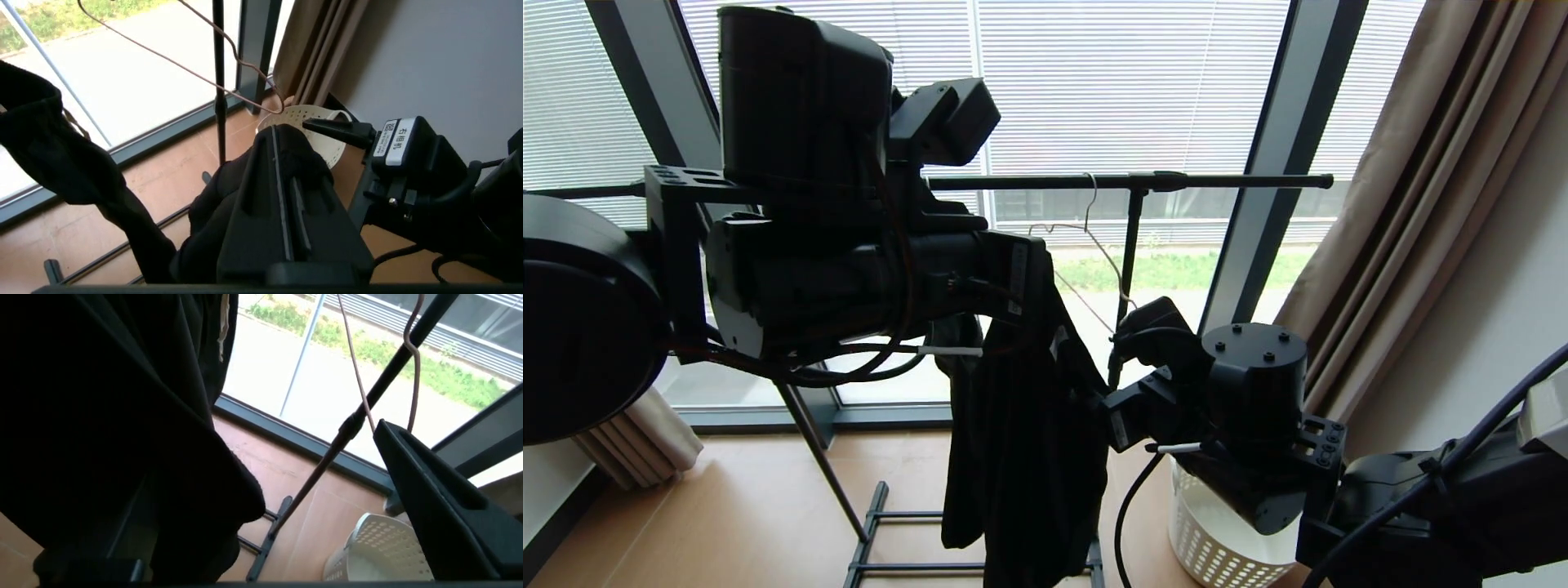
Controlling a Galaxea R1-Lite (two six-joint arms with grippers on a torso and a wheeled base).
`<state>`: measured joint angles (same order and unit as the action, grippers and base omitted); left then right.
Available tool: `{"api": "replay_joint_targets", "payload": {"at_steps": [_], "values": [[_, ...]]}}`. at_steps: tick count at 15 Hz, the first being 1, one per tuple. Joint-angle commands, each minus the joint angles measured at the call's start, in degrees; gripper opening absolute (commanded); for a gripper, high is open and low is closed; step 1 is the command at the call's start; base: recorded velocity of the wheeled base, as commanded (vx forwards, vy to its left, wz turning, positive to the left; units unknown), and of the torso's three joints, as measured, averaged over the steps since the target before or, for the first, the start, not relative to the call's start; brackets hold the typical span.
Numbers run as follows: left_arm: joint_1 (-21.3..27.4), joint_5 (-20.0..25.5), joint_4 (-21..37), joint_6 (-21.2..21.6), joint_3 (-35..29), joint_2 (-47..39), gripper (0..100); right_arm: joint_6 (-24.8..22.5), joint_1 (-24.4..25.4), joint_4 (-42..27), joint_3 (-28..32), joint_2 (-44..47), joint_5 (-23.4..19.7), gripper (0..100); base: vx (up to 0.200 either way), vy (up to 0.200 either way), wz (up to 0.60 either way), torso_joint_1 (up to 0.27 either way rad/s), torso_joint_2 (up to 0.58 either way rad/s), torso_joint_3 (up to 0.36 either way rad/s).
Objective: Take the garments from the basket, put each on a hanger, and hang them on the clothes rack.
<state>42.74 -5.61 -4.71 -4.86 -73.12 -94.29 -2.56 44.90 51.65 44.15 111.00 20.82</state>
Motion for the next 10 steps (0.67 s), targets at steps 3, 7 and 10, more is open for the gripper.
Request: {"api": "replay_joint_targets", "payload": {"at_steps": [3,7,10], "values": [[-0.2,0.1,0.6,0.0,1.7,0.9,0,-0.1,-1.3,0.6,0.6,-0.5,1.1,0,0.0,0.0,0.0,0.0,0.0,0.0],[-2.4,0.8,1.8,1.1,9.5,3.6,0,-1.0,-5.8,2.6,0.9,-4.2,1.2,0,0.0,0.0,0.0,0.0,0.0,0.0],[-4.8,6.1,0.9,3.0,20.7,6.6,0,-3.9,-7.9,2.5,0.5,-9.7,1.2,0,0.0,0.0,0.0,0.0,0.0,0.0]]}}
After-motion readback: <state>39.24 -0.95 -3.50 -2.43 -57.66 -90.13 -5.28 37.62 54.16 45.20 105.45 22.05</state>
